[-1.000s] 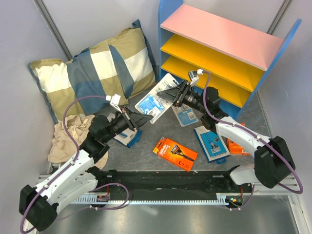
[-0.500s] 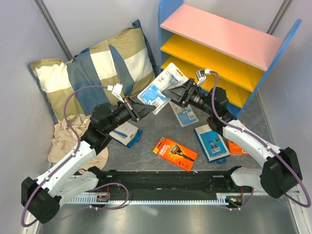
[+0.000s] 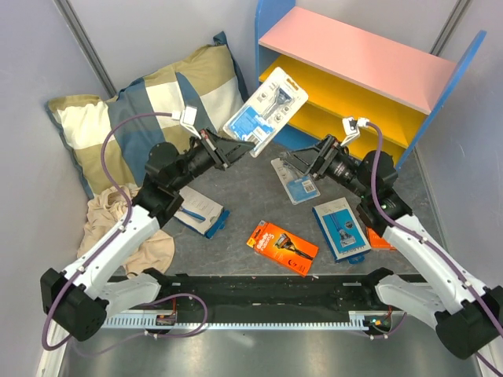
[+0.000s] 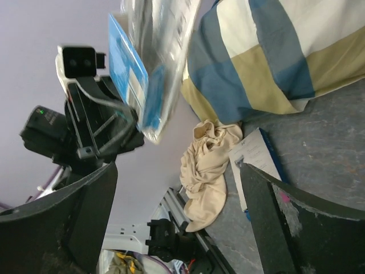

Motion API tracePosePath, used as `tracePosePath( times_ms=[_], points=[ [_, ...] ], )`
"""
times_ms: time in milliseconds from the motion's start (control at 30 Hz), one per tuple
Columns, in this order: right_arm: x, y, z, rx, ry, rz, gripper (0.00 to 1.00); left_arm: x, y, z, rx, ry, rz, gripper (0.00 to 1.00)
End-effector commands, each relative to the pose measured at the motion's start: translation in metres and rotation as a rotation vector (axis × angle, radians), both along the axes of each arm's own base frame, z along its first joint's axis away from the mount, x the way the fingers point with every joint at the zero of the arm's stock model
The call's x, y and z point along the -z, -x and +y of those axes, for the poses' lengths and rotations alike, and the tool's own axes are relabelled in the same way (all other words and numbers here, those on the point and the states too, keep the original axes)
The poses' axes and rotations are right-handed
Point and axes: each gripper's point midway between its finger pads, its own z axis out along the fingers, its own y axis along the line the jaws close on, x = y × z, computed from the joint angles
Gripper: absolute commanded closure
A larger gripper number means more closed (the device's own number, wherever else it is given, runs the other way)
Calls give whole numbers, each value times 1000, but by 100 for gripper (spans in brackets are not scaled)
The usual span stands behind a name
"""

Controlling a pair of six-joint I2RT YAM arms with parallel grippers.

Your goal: Place and organize the shaving razors onto the shelf

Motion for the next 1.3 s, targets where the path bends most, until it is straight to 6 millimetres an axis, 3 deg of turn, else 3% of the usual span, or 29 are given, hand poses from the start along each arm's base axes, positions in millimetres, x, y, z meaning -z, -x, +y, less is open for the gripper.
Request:
tracePosePath(
  times_ms=[0, 33, 100, 133, 167, 233, 267, 433, 467, 533, 567, 600, 633, 667, 700, 800, 833, 867, 900, 1100, 1267],
  points=[
    [7, 4, -16, 70, 111, -43, 2, -64, -2, -5, 32, 34, -153, 98],
    [9, 4, -19, 83, 123, -42, 2, -62, -10, -9, 35, 23, -142, 98],
    [13, 7, -23, 94, 149, -41, 2, -81, -13, -13, 52, 17, -160, 98],
    [14, 7, -26, 108, 163, -51, 2, -77, -24, -20, 55, 2, -143, 98],
    [15, 9, -29, 114, 171, -52, 2, -96, -25, -21, 61, 15, -173, 98],
    [19, 11, -32, 124, 193, -60, 2, -101, -31, -28, 81, 0, -160, 98],
    [25, 12, -34, 129, 213, -44, 2, -112, -39, -33, 86, 1, -174, 98],
    [37, 16, -46, 166, 272, -34, 2, -129, -63, -56, 141, 0, -172, 98],
    [36, 18, -48, 171, 275, -48, 2, -145, -64, -57, 148, 23, -194, 98],
    [39, 20, -53, 191, 289, -40, 2, -135, -83, -73, 177, 15, -167, 98],
    [40, 23, -55, 195, 298, -40, 2, -152, -84, -74, 184, 40, -188, 98],
    [40, 23, -58, 204, 307, -45, 2, -136, -101, -86, 198, 30, -155, 98],
    [41, 25, -60, 209, 314, -47, 2, -138, -106, -90, 205, 38, -153, 98],
    [43, 28, -62, 214, 324, -43, 2, -157, -106, -90, 213, 69, -178, 98],
    [44, 29, -65, 220, 332, -47, 2, -137, -127, -103, 220, 60, -138, 98],
    [51, 32, -71, 240, 357, -37, 2, -155, -139, -111, 236, 114, -153, 98],
    [52, 31, -74, 252, 366, -38, 2, -134, -159, -120, 235, 109, -112, 98],
    [57, 32, -75, 256, 374, -29, 2, -146, -160, -119, 235, 142, -120, 98],
    [59, 32, -77, 261, 379, -23, 2, -146, -169, -117, 222, 158, -116, 98],
    [85, 33, -73, 235, 393, 43, 2, -119, -226, -102, 96, 232, -10, 98],
    [99, 35, -72, 229, 394, 81, 2, -112, -252, -83, 71, 293, 36, 98]
  ],
)
